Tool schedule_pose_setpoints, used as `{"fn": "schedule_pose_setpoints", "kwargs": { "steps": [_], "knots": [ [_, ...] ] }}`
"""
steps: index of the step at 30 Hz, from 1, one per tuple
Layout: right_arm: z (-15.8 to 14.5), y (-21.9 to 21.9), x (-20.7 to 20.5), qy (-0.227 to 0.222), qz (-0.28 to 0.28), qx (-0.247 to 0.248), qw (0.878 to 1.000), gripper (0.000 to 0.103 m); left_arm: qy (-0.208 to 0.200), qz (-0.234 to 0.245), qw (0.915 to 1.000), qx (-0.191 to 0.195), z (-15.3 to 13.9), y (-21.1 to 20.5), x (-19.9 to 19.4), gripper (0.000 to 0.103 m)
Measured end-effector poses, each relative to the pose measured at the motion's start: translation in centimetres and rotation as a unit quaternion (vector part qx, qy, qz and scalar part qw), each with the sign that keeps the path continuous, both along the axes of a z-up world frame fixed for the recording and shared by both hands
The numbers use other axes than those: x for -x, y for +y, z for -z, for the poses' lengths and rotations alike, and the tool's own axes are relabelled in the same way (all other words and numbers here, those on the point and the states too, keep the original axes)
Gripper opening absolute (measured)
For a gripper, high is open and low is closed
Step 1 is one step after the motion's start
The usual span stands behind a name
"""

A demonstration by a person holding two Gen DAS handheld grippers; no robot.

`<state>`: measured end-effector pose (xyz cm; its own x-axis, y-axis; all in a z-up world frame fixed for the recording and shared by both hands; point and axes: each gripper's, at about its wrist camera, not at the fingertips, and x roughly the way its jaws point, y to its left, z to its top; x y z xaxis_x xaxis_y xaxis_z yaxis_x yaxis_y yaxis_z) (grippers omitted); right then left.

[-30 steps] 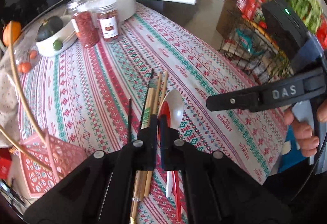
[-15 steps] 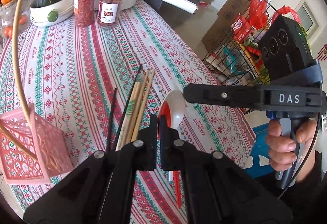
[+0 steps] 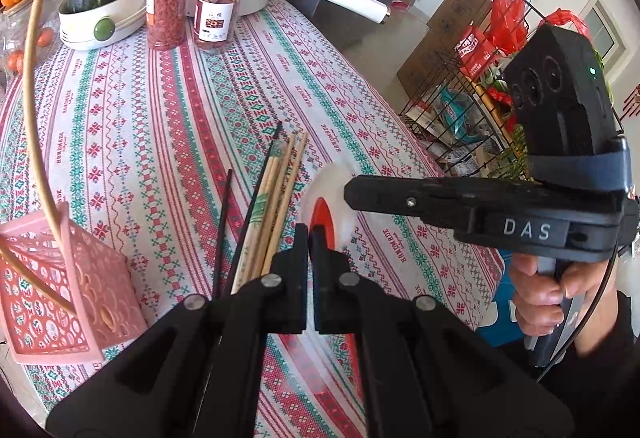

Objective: Organize utensils
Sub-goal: 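Grasp the white spoon with the right gripper while the left gripper holds the red spoon, then carry both spoons into the pink basket and open both grippers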

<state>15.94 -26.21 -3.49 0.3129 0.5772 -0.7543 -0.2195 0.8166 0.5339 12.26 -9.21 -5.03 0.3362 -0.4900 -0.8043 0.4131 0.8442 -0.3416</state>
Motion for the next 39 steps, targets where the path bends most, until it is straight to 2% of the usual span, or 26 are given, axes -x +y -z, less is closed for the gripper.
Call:
{"fn": "schedule_pose_setpoints", "kwargs": {
  "steps": [3,7,11,17,24,27,30,31,34,35,37,39],
  "knots": [
    [-0.6,0.5,0.3,-0.015,-0.006,0.016,1.000,0.000,-0.006,-0.004,0.9999,-0.013,-0.1,0.2,0.1,0.002],
    [-0.1,0.7,0.4,-0.007,0.003,0.047,0.999,0.000,-0.018,-0.008,0.9990,-0.040,-0.2,0.4,0.3,0.002],
    [-1.2,0.4,0.5,-0.036,0.017,0.079,0.996,0.000,-0.040,-0.019,0.9975,-0.056,-1.1,0.9,0.8,0.002],
    [-6.4,0.0,2.3,-0.123,0.036,0.100,0.987,0.000,-0.124,-0.033,0.9902,-0.056,-5.6,2.6,3.0,0.002],
    [-12.4,0.5,5.5,-0.236,0.051,0.135,0.961,0.000,-0.213,-0.068,0.9736,-0.049,-10.4,5.5,5.5,0.002],
    [-14.3,0.7,6.7,-0.266,0.055,0.125,0.954,0.000,-0.253,-0.091,0.9624,-0.039,-12.6,7.1,6.6,0.002],
    [-15.8,1.3,7.9,-0.290,0.057,0.110,0.949,0.000,-0.301,-0.121,0.9455,-0.032,-14.8,8.6,7.9,0.002],
    [-16.2,1.6,8.1,-0.296,0.057,0.103,0.948,0.000,-0.321,-0.133,0.9370,-0.035,-15.4,9.1,8.5,0.002],
    [-17.3,2.8,8.7,-0.315,0.058,0.090,0.943,0.000,-0.390,-0.172,0.9034,-0.050,-16.8,10.1,9.9,0.002],
    [-17.4,3.4,8.8,-0.321,0.055,0.089,0.941,0.000,-0.404,-0.181,0.8950,-0.051,-16.8,10.4,10.2,0.002],
    [-17.5,4.6,8.8,-0.329,0.051,0.089,0.939,0.000,-0.428,-0.198,0.8797,-0.062,-16.4,10.8,10.2,0.002],
    [-17.2,6.1,8.6,-0.331,0.041,0.089,0.939,0.000,-0.435,-0.209,0.8730,-0.073,-15.7,11.2,9.6,0.002]
  ]
}}
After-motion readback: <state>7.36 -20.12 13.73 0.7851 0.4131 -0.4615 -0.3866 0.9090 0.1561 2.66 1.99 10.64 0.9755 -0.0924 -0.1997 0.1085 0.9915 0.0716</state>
